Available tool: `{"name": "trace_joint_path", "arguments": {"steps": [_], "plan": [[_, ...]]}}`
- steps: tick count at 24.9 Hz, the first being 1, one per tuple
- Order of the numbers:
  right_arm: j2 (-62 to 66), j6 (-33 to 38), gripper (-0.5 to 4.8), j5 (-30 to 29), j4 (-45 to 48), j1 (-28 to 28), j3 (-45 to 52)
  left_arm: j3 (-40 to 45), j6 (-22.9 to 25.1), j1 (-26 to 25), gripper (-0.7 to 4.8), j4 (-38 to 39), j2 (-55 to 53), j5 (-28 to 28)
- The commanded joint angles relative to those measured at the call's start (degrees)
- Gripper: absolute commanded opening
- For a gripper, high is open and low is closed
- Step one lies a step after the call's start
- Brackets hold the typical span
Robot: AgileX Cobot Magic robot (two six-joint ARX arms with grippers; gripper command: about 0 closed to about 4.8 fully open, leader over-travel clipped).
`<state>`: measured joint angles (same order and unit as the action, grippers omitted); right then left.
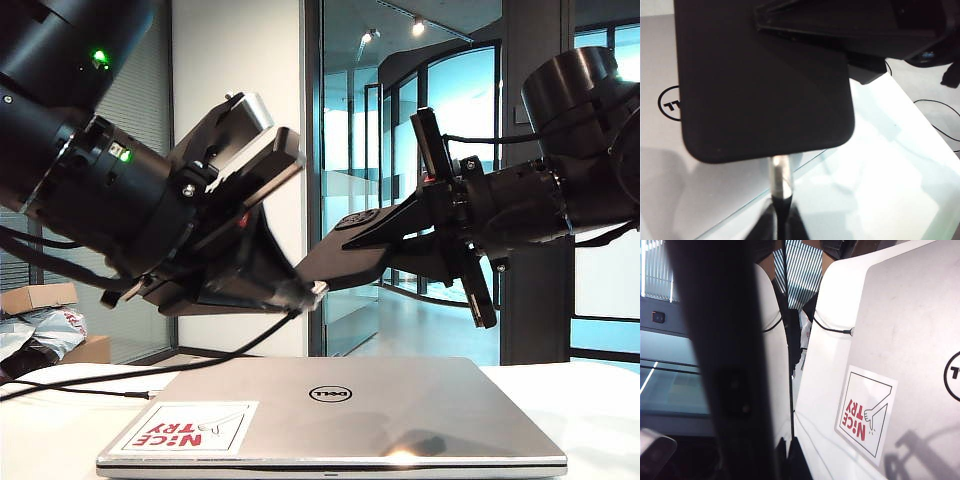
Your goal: Pick up the charging cable and the phone, plug the charging cable into the charging port on the phone, and finally place them back on the table.
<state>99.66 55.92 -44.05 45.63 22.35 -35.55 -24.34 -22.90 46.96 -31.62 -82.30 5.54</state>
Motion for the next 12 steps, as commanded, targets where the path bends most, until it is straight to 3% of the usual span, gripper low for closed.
{"name": "trace_joint_path", "arguments": {"steps": [1,12], "plan": [[-0.22,-0.20,-0.05,-2.08,1.40,0.44,-0.09,-0.66,0.15,-0.02,1.25,-4.90,0.39,0.28],[-0.26,-1.64,-0.06,1.38,2.29,-1.53,-0.09,-0.66,0.17,-0.02,1.25,-4.90,0.85,0.31]]}}
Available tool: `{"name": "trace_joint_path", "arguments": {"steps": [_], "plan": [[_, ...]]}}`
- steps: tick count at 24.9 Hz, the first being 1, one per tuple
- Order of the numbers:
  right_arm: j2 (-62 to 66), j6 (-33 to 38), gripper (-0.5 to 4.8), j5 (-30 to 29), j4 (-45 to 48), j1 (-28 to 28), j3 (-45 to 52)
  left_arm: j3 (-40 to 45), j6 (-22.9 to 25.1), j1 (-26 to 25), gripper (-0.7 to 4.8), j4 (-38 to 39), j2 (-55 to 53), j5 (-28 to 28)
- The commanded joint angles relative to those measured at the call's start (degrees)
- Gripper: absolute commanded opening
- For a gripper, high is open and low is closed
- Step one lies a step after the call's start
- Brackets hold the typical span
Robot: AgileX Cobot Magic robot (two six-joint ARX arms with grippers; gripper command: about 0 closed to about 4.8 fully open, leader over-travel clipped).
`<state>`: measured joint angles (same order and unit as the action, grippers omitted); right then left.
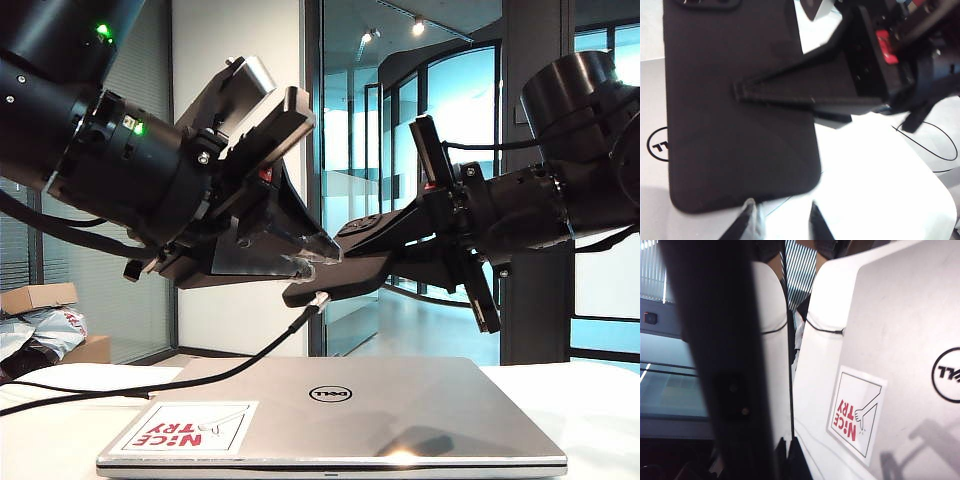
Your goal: Pick up the charging cable and the phone, plug the charging cable into the charging port on the phone, and finally place them back on the table.
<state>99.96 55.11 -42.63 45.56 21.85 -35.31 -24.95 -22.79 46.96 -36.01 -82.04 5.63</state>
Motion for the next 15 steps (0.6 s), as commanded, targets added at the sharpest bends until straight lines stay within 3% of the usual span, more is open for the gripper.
{"name": "trace_joint_path", "arguments": {"steps": [1,5,6,15], "plan": [[-0.57,-0.90,-0.06,0.07,2.25,-1.92,-0.33,-0.04,0.09,-0.04,1.25,-0.33,1.20,0.22],[-0.57,-0.98,-0.06,-1.09,2.03,-5.49,-0.33,-0.11,1.27,-0.13,0.89,0.59,4.44,0.22],[-0.66,-1.09,-0.06,-1.60,0.83,-6.88,-0.33,-0.13,2.93,-0.15,-0.09,1.55,6.01,0.24],[-2.69,-7.48,-0.06,-2.99,-12.02,-13.92,-0.42,-4.81,6.99,-6.19,-0.06,12.52,9.86,0.22]]}}
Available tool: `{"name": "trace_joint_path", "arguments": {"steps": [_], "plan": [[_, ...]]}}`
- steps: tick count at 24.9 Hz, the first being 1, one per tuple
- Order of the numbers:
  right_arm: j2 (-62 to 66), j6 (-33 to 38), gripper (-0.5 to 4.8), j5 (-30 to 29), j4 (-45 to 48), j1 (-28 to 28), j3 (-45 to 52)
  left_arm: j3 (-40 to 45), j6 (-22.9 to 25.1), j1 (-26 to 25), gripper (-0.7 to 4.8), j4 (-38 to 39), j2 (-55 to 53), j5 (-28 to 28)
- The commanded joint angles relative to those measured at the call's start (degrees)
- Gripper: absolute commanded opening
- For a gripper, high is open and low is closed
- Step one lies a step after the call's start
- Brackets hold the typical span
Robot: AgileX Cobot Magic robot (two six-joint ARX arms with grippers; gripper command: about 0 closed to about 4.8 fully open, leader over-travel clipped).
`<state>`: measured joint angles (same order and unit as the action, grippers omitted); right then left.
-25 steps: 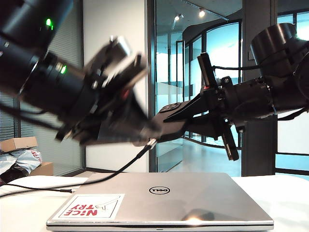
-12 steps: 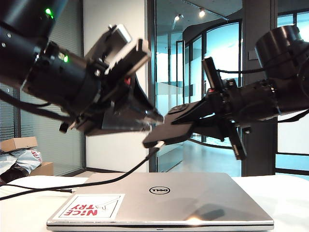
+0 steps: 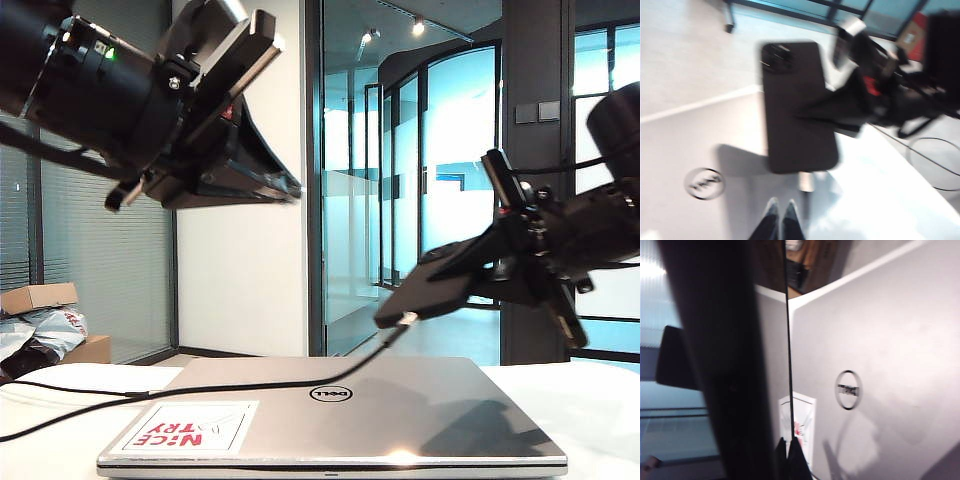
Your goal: Pick up the charging cable and the phone, plug the charging cable into the charging port on the phone, and finally place them back on the table.
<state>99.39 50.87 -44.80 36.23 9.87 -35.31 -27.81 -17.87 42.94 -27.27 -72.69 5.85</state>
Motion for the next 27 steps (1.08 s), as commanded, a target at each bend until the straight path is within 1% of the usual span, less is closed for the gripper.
{"name": "trace_joint_path", "arguments": {"steps": [1,5,7,9,10,11,12,13,14,17,19,24,27], "plan": [[-2.95,-4.13,-0.06,-1.07,-4.92,-2.91,-0.46,-2.56,2.12,-3.02,-0.06,4.72,0.61,0.02],[-6.64,-7.98,-0.06,-2.08,-14.38,-6.99,-0.76,-4.04,2.97,-5.31,-0.06,6.38,0.96,0.00],[-9.29,-11.67,-0.05,-1.79,-20.57,-8.87,-1.01,-4.26,3.04,-5.99,-0.06,6.45,1.05,0.02],[-12.61,-19.10,-0.05,-0.92,-33.18,-11.54,-3.04,-4.35,3.08,-6.21,-0.06,6.51,1.05,0.02],[-13.55,-24.48,-0.05,0.68,-42.42,-12.96,-5.55,-4.35,3.10,-6.21,-0.06,6.49,1.05,0.02],[-13.62,-27.45,-0.06,1.81,-46.97,-13.53,-7.06,-4.35,3.10,-6.21,-0.06,6.49,1.05,0.02],[-13.22,-33.79,-0.06,4.92,-57.05,-14.78,-10.86,-4.35,3.08,-6.21,-0.06,6.54,1.05,0.02],[-12.61,-38.25,-0.06,8.04,-64.43,-15.30,-14.29,-4.35,3.08,-6.21,-0.06,6.54,1.05,0.02],[-12.00,-40.41,-0.06,9.46,-67.98,-15.50,-16.33,-4.35,3.08,-6.21,-0.06,6.54,1.05,0.02],[-10.38,-43.78,-0.06,10.38,-73.83,-15.98,-20.61,-4.35,3.08,-6.21,-0.06,6.54,1.05,0.02],[-8.85,-44.52,-0.05,10.40,-76.13,-15.98,-23.12,-4.35,3.06,-6.21,-0.06,6.54,1.05,0.02],[-3.56,-45.31,-0.06,10.60,-77.46,-16.00,-27.58,-4.35,3.06,-6.14,-0.06,6.51,1.05,0.02],[-0.57,-45.37,-0.05,10.60,-77.61,-16.02,-28.63,-4.35,3.08,-6.14,-0.06,6.51,1.05,0.02]]}}
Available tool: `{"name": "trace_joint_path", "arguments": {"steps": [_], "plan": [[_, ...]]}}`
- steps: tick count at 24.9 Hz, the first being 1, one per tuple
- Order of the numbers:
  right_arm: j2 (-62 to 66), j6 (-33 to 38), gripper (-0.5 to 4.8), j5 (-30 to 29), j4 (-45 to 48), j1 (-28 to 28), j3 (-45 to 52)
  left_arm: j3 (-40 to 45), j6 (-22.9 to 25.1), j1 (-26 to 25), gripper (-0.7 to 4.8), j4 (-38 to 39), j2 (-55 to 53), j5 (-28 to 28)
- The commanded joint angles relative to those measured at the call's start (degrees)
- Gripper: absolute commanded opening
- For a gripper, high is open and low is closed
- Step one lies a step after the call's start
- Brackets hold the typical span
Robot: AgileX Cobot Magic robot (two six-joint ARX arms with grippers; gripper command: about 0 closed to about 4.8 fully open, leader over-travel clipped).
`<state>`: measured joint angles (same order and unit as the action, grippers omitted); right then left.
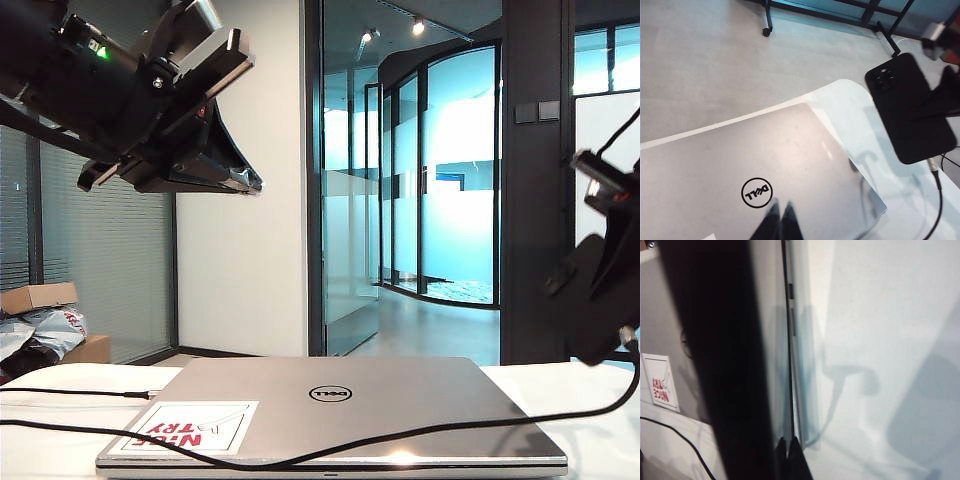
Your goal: Pick up the charging cable and the phone, plug the charging cable into the charging port on the phone, and finally place them back on the table.
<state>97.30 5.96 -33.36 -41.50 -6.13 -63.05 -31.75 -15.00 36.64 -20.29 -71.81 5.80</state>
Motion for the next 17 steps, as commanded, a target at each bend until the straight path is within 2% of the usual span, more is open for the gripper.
{"name": "trace_joint_path", "arguments": {"steps": [1,17], "plan": [[2.29,-0.46,-0.05,-0.83,0.15,-0.02,-1.05,-0.42,0.22,0.15,-0.06,-0.46,0.17,0.07],[12.15,-1.33,-0.06,-0.46,1.44,-0.02,-1.49,-0.42,0.22,0.15,-0.06,-0.46,0.17,0.07]]}}
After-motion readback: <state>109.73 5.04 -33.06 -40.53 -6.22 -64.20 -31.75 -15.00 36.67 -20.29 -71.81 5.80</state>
